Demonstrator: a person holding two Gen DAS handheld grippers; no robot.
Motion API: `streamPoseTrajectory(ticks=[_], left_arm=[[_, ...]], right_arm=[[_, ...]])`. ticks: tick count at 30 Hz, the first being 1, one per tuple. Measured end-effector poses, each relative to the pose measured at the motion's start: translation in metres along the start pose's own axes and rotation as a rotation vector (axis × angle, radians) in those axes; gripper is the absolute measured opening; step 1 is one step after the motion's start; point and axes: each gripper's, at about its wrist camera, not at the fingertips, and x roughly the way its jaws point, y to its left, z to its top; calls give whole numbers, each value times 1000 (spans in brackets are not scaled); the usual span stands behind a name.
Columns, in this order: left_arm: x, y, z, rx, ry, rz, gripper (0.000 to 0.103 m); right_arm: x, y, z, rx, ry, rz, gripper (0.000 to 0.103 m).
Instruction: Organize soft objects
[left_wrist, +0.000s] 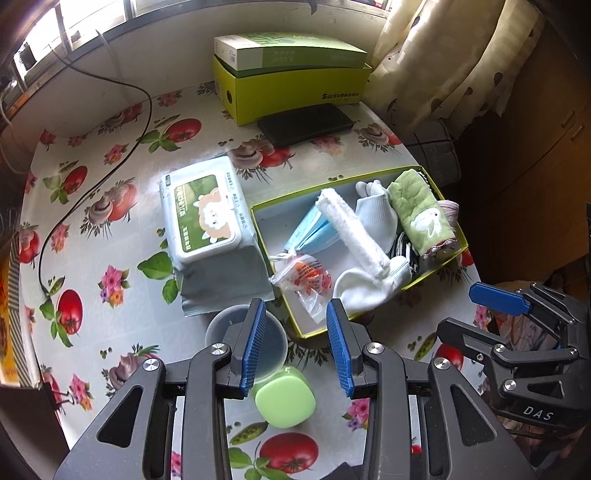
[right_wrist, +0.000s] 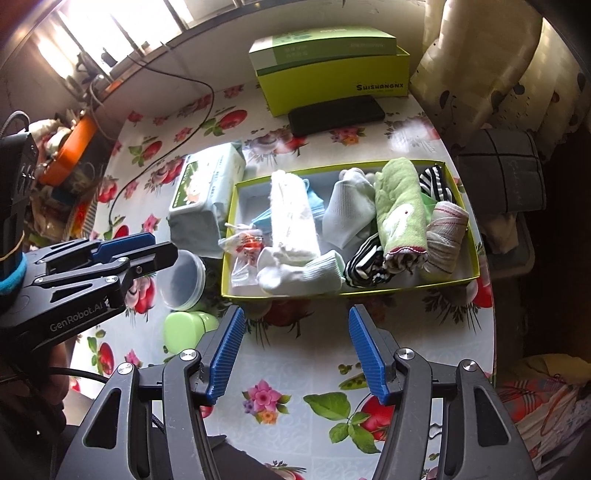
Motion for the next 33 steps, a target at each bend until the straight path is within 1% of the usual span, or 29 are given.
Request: streamPoseTrajectory(ticks=[4, 18, 27, 33], left_arm=[[0, 3, -1, -6, 2, -7, 36], [0, 1, -1, 12, -7, 47, 36], [6, 2, -4, -5, 4, 22, 36], [7, 1, -4, 0, -2, 34, 36]], right_arm=[[1, 3, -2, -5, 6, 0, 59], [5, 5, -5, -8, 14, 0, 59], [9, 5, -7, -7, 20, 4, 60], [10, 5, -7, -6, 22, 4, 60]])
